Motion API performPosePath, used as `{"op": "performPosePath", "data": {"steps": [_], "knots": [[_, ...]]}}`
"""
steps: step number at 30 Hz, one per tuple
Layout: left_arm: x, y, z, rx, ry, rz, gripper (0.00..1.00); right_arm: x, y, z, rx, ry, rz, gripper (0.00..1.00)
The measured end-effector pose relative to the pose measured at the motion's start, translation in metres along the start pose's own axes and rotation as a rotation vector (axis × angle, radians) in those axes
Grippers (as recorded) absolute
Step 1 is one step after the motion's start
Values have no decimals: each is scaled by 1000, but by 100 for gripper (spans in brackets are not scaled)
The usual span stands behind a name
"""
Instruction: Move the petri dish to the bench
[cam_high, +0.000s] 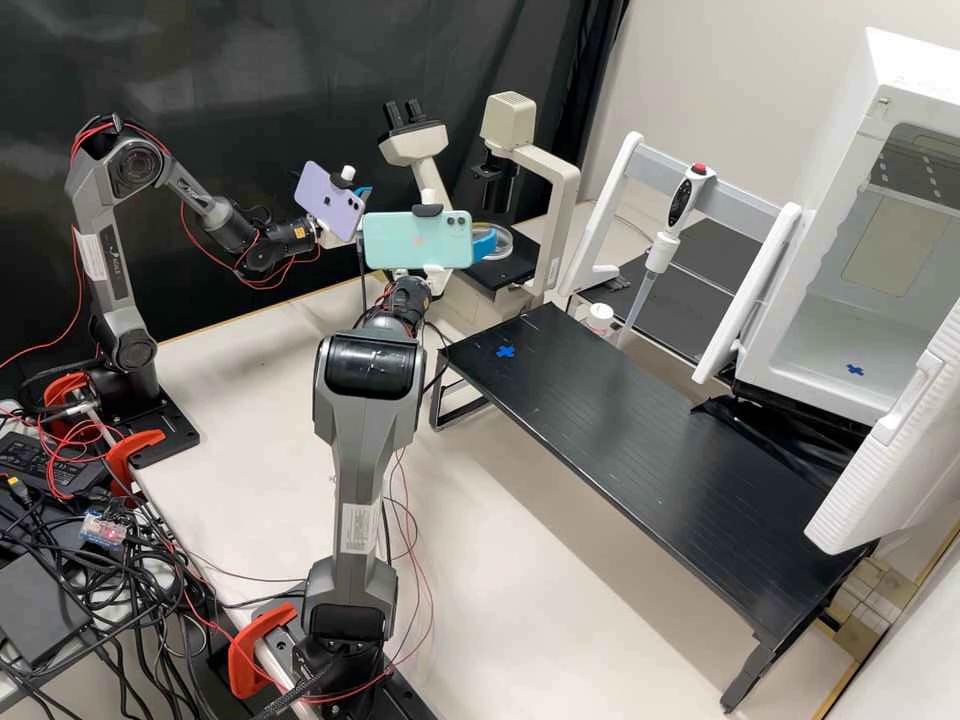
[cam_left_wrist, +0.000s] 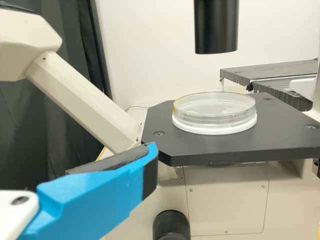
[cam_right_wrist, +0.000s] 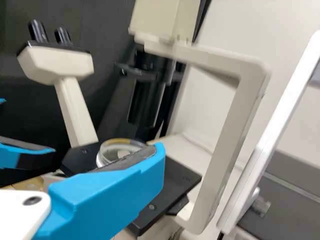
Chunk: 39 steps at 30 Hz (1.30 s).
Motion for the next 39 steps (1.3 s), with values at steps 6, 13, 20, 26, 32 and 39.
{"op": "performPosePath", "data": {"steps": [6, 13, 20, 26, 32, 39], "knots": [[0, 0, 0, 0, 0, 0, 100, 36, -4, 7, 41, -54, -47, 100], [0, 0, 0, 0, 0, 0, 100, 76, 5, 11, 81, -110, -16, 100], [0, 0, 0, 0, 0, 0, 100, 105, 3, 16, 72, -150, -28, 100], [0, 0, 0, 0, 0, 0, 100, 124, -10, 23, 65, -193, -70, 100], [0, 0, 0, 0, 0, 0, 100, 138, -19, 28, 119, -239, -87, 100], [0, 0, 0, 0, 0, 0, 100, 144, -19, 33, 160, -271, -107, 100]]}}
